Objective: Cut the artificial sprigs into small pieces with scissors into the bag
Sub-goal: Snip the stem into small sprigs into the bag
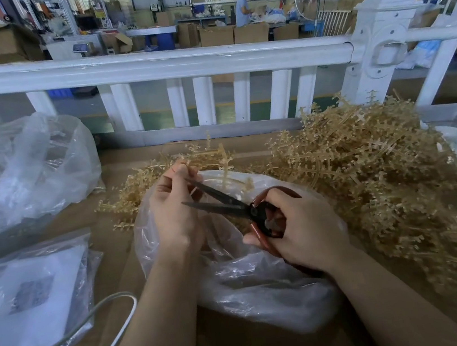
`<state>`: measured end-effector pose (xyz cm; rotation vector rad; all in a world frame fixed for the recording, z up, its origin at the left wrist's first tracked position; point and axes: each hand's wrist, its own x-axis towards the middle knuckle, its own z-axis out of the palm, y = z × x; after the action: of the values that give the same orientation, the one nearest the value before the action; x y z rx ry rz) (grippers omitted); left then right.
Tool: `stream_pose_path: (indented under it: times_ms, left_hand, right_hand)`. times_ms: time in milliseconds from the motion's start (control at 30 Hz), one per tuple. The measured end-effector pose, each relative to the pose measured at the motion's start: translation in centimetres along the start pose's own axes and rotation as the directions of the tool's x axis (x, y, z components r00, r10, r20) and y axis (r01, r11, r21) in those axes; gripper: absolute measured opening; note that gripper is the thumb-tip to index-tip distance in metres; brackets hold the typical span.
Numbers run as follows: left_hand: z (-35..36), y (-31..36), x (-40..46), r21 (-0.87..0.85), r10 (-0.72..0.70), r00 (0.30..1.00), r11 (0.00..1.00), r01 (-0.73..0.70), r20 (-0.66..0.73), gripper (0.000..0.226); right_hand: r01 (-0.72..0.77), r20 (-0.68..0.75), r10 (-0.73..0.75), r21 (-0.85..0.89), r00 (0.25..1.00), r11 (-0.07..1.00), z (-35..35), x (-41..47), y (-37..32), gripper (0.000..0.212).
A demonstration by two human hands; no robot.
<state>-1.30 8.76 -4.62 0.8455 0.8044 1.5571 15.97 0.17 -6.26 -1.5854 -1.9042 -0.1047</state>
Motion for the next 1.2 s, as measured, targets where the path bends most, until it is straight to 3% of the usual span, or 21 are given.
stream_pose_path:
  times_ms: [100, 233, 433, 667, 933, 1200]
  left_hand:
    - [0.0, 0.0, 0.1, -0.023, -0.016, 1.000, 1.000, 0.016, -0.015, 0.026]
    - [0.5, -0.1, 0.0, 0.077, 0.002, 0.997, 0.997, 0.004, -0.073, 0.023]
    - [0.5, -0.5, -0.6, 0.280, 0.111, 0.985, 0.949, -0.145, 0.134, 0.018]
    - [0.8, -0.8, -0.5, 0.170, 0.085, 0.930, 0.973, -0.154, 0.357, 0.038]
    - [1.2, -1.0, -0.9, 0.149, 0.048, 0.920, 0.982, -0.114, 0.389, 0.035]
    - [1.4, -1.0, -1.0, 0.120, 0.017, 0.920, 0.990, -0.069, 0.392, 0.014]
  right_hand:
    - [0.073, -0.094, -0.067, 0.059, 0.993, 0.996, 0.1, -0.1, 0.0, 0.054]
    - [0.027, -0.167, -0.005, 0.130, 0.986, 0.991, 0.2, -0.1, -0.1, 0.054]
    - [-0.148, -0.071, 0.150, 0.021, 0.986, 0.989, 1.2, 0.3, 0.4, 0.055]
    - [-0.235, -0.082, 0.236, 0.017, 0.968, 0.972, 1.6, 0.2, 0.7, 0.067]
    - [-0.266, -0.084, 0.268, 0.029, 0.960, 0.963, 1.4, 0.2, 0.7, 0.079]
    - [-0.282, -0.080, 0.286, 0.055, 0.955, 0.958, 1.3, 0.1, 0.6, 0.080]
